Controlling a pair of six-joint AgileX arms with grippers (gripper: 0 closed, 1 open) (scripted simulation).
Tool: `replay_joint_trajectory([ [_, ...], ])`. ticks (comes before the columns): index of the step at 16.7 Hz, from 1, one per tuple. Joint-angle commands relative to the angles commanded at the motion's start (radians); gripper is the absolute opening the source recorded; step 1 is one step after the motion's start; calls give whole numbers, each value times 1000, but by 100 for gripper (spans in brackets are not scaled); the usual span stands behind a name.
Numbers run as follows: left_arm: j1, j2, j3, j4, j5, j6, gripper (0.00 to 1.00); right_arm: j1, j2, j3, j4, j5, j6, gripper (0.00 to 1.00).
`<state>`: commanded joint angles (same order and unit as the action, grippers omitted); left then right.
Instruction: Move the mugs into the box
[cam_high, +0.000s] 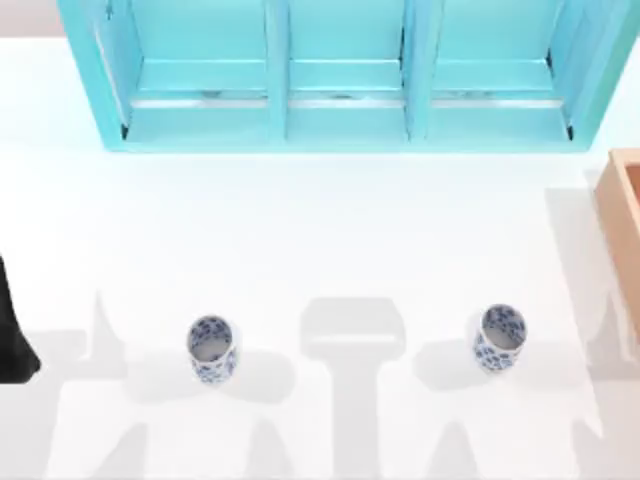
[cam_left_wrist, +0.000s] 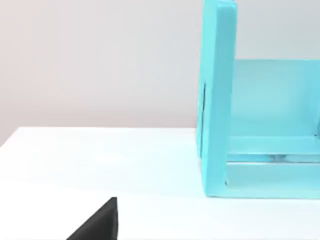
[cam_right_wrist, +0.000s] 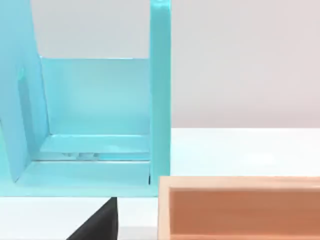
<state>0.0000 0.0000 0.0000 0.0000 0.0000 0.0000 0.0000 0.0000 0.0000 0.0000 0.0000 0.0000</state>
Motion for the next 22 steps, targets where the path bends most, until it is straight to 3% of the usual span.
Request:
replay_joint_trajectory([
  [4, 0, 0, 0, 0, 0, 0, 100, 13, 32, 31, -30, -1, 12, 100],
  [8, 0, 0, 0, 0, 0, 0, 100, 80, 222, 211, -194, -4, 74, 100],
  [22, 0, 0, 0, 0, 0, 0, 100, 413, 1503, 1225, -1058, -2, 420, 100],
])
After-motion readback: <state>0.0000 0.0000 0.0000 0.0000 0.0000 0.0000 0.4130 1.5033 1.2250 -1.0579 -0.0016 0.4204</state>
